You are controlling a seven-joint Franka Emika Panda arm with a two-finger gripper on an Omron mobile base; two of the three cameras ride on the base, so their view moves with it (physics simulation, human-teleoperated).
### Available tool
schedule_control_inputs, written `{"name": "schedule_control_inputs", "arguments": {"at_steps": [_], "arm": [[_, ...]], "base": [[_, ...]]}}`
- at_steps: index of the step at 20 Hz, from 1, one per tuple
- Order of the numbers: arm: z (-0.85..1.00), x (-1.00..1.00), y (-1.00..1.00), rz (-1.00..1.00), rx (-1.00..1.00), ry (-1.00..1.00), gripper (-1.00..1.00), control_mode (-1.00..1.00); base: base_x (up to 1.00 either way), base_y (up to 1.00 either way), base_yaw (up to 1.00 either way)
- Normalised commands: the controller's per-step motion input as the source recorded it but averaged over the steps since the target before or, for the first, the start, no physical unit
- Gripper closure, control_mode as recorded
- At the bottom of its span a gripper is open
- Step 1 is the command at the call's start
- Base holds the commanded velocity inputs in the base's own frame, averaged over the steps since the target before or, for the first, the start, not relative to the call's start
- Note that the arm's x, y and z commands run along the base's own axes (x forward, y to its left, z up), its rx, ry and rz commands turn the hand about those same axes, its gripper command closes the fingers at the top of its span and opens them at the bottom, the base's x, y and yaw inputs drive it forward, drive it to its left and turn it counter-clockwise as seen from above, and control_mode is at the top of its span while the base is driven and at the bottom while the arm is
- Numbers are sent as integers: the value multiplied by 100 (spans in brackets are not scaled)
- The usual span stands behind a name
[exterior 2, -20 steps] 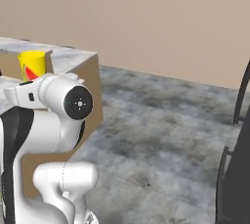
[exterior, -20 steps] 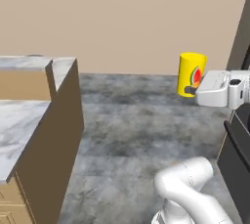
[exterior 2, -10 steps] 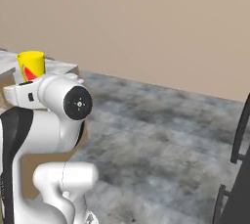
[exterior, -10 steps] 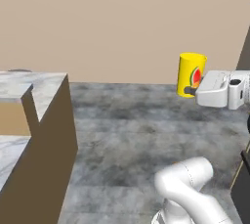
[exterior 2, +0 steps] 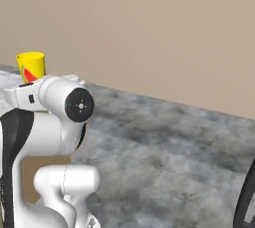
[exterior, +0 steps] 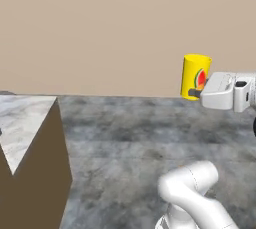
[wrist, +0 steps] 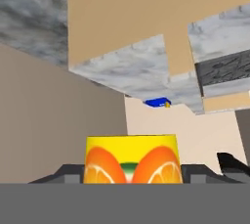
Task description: There is a tray on the dining counter. Grab the cup, mug, and pitcher and place them on the tray. The pitcher may be placed next to the tray if it cannot fit the tray.
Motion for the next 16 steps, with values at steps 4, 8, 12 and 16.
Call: {"name": "schedule_control_inputs", "arguments": {"at_steps": [4,8,12,16], "arm": [[0,0,0,0,0,0,100,100],[0,0,0,0,0,0,100,100],[0,0,0,0,0,0,100,100],[0,0,0,0,0,0,100,100]], "base": [[100,0,10],[100,1,35],[100,-4,48],[100,-17,49]]}}
